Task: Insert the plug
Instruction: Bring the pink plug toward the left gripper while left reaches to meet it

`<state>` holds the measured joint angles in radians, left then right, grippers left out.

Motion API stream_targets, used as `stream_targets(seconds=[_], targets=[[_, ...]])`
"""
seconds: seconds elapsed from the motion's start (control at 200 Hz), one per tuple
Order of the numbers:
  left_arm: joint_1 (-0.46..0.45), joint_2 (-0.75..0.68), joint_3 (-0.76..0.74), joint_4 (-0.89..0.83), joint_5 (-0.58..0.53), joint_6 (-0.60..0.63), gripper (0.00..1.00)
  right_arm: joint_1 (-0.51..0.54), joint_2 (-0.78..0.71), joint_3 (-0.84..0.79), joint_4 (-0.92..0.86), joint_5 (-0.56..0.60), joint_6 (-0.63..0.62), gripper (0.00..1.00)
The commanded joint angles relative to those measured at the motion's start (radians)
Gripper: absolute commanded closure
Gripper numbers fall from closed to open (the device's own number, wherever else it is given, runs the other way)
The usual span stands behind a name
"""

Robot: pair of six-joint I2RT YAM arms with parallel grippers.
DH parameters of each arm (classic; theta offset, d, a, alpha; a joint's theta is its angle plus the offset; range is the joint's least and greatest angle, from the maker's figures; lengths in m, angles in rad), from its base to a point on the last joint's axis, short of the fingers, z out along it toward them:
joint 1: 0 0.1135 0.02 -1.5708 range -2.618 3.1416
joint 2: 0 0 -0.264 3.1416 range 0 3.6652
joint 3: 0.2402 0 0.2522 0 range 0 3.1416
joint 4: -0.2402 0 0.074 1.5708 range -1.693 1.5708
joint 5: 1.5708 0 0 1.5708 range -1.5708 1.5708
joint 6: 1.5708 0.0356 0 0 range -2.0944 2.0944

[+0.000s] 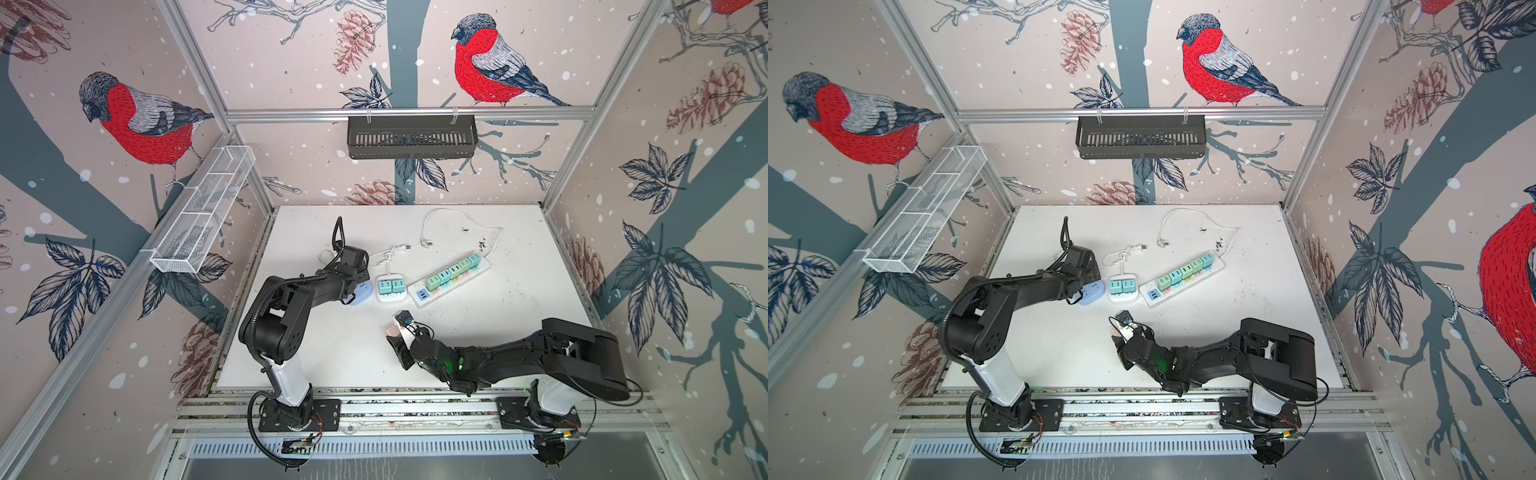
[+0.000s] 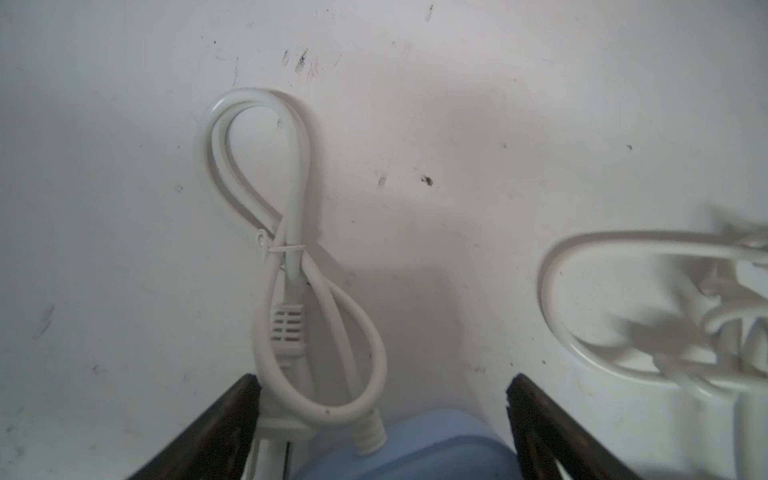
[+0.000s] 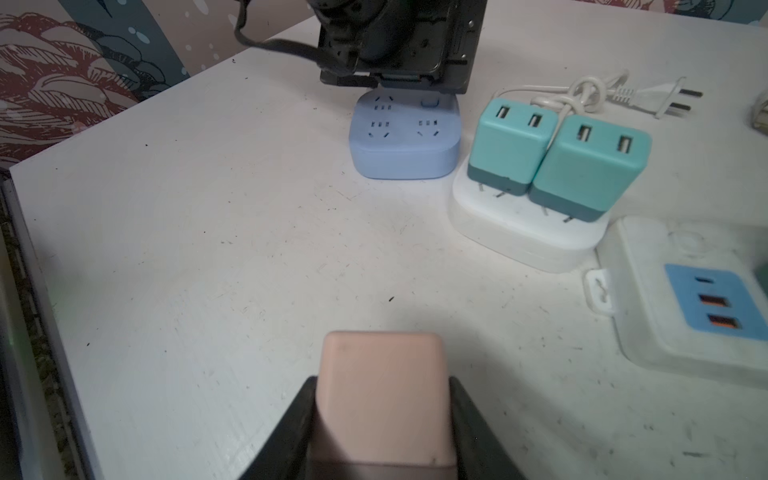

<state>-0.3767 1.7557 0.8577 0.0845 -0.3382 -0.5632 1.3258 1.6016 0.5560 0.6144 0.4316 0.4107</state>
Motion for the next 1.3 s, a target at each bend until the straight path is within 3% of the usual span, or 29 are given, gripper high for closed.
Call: stream_targets(seconds=[0.0, 0.395, 0.605, 0.79, 0.916, 1.081, 1.291], targets=[[-0.021, -0.025, -0.052, -0.086, 0.114, -0.023, 0.1, 0.002, -0.029, -0.017, 0.049, 0.043, -0.023, 0.61], [-0.053, -0.315, -0.206, -0.052, 0.195, 0.025, 0.1, -0.006, -0.105, -0.068, 0.099, 0.088, -0.078, 0.61], [-0.053, -0.663, -0.25, -0.09, 0.223, 0.072, 0.07, -0.01, -0.186, -0.142, 0.238, 0.085, -0.225, 0.63], [-0.054, -1.005, -0.42, 0.072, 0.504, 0.129, 0.06, -0.016, -0.286, -0.261, 0.441, 0.066, -0.408, 0.65], [-0.06, -1.153, -0.514, 0.168, 0.686, 0.11, 0.12, -0.028, -0.344, -0.329, 0.539, 0.077, -0.53, 0.67], [-0.109, -1.173, -0.538, 0.231, 0.823, 0.089, 0.21, -0.087, -0.433, -0.385, 0.575, 0.045, -0.646, 0.7], [-0.324, -1.018, -0.463, 0.236, 0.809, 0.175, 0.25, -0.158, -0.513, -0.43, 0.548, -0.088, -0.77, 0.73]])
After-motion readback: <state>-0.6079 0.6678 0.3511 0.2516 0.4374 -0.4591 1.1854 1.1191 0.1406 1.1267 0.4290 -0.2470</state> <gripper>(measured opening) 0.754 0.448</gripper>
